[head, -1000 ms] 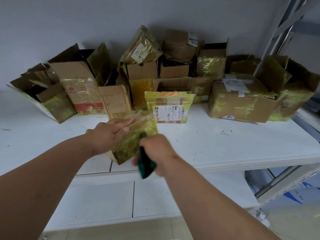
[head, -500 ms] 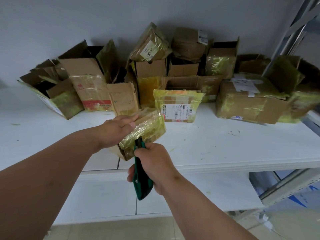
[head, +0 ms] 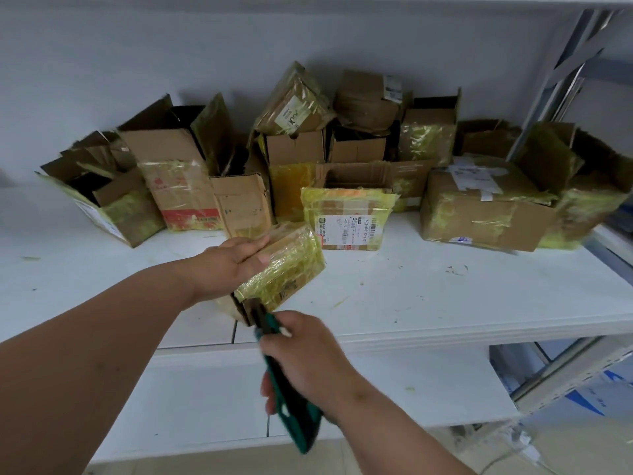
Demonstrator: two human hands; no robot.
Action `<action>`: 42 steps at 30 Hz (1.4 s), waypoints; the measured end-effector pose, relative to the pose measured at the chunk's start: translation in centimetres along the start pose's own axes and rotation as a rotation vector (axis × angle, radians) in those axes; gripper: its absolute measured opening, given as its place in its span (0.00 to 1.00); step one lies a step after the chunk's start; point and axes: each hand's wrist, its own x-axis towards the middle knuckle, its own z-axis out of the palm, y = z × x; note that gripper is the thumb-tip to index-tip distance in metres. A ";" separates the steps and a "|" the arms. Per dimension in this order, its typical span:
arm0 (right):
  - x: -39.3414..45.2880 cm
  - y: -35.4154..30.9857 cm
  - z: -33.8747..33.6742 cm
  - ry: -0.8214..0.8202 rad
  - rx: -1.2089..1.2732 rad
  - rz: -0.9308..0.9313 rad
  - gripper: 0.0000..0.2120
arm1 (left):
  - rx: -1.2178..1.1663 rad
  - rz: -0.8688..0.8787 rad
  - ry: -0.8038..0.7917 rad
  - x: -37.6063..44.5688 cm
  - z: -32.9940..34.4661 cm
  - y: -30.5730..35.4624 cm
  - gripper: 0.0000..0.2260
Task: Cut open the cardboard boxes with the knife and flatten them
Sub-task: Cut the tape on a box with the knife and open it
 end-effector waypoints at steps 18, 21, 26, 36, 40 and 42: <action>5.0 2.1 -10.8 0.484 -1.472 0.058 0.29 | 0.688 0.056 0.209 -0.8 -1.9 2.5 0.25; 5.3 2.6 -11.1 0.495 -1.506 0.058 0.29 | 0.701 0.071 0.183 -0.8 -1.6 2.3 0.18; 6.1 2.8 -11.7 0.509 -1.465 0.024 0.26 | 0.779 0.087 0.135 -1.1 -1.4 2.3 0.16; 6.0 1.1 -8.9 0.551 -0.997 -0.218 0.26 | 0.610 0.140 0.111 -2.4 -2.1 1.7 0.20; 6.5 -0.4 -6.7 0.527 -0.756 -0.318 0.30 | 0.480 0.192 0.226 -3.0 -1.9 2.3 0.11; 6.8 -0.8 -6.0 0.538 -0.628 -0.311 0.28 | 0.455 0.213 0.243 -3.4 -0.9 2.5 0.09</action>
